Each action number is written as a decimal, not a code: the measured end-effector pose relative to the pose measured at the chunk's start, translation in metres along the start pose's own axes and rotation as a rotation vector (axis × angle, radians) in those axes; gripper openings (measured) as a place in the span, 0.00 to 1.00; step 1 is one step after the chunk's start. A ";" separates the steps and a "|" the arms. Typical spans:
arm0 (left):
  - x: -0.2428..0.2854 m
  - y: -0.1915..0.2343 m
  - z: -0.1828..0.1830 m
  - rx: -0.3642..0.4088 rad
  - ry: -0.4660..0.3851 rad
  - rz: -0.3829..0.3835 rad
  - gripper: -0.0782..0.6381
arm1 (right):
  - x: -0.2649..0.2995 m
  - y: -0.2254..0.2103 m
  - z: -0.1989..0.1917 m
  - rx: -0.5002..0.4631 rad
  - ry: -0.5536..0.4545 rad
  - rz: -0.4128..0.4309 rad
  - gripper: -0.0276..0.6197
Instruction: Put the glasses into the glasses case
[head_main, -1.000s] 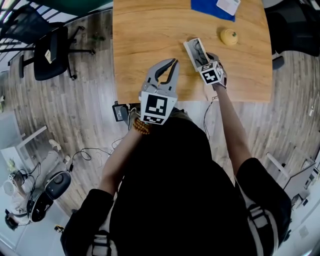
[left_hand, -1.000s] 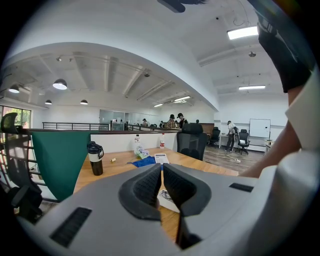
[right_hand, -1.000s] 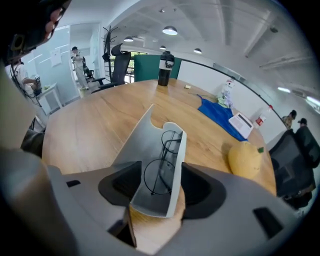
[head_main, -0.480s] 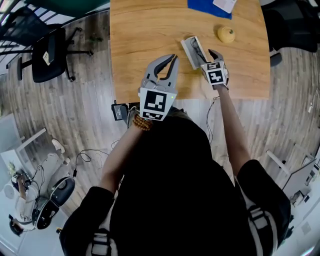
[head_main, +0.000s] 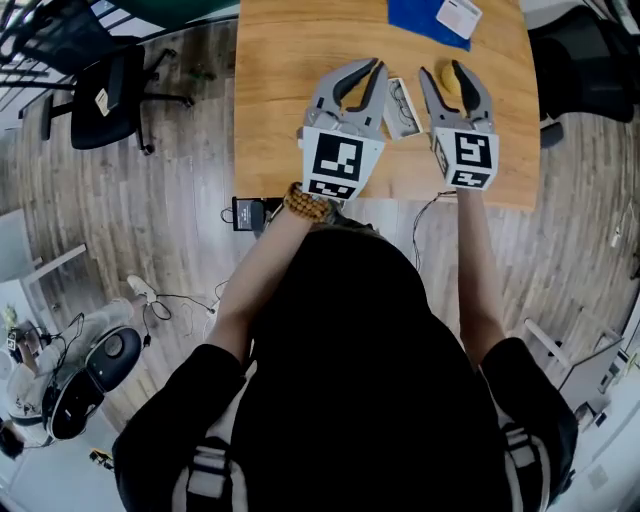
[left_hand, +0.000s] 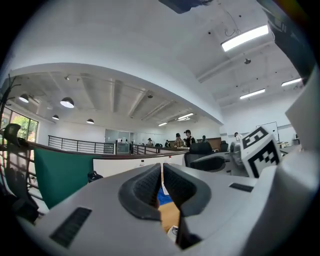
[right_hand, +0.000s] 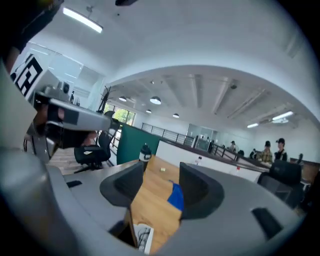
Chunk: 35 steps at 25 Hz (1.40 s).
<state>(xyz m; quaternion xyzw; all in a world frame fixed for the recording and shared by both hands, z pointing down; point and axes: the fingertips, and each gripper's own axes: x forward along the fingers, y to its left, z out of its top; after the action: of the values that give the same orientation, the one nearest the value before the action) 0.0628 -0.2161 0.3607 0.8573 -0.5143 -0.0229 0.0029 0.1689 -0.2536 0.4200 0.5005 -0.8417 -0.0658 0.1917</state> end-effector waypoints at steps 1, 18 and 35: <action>0.000 0.004 0.009 0.006 -0.020 0.015 0.15 | -0.005 0.002 0.021 -0.014 -0.051 -0.006 0.41; -0.039 -0.015 0.078 0.203 -0.213 0.113 0.15 | -0.087 0.037 0.119 0.051 -0.460 -0.098 0.19; -0.057 -0.029 0.015 0.225 -0.109 0.100 0.15 | -0.093 0.064 0.046 0.130 -0.279 -0.106 0.05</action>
<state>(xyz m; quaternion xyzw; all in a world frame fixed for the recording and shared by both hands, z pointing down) 0.0609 -0.1515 0.3466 0.8229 -0.5552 -0.0117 -0.1201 0.1387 -0.1454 0.3730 0.5415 -0.8350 -0.0903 0.0365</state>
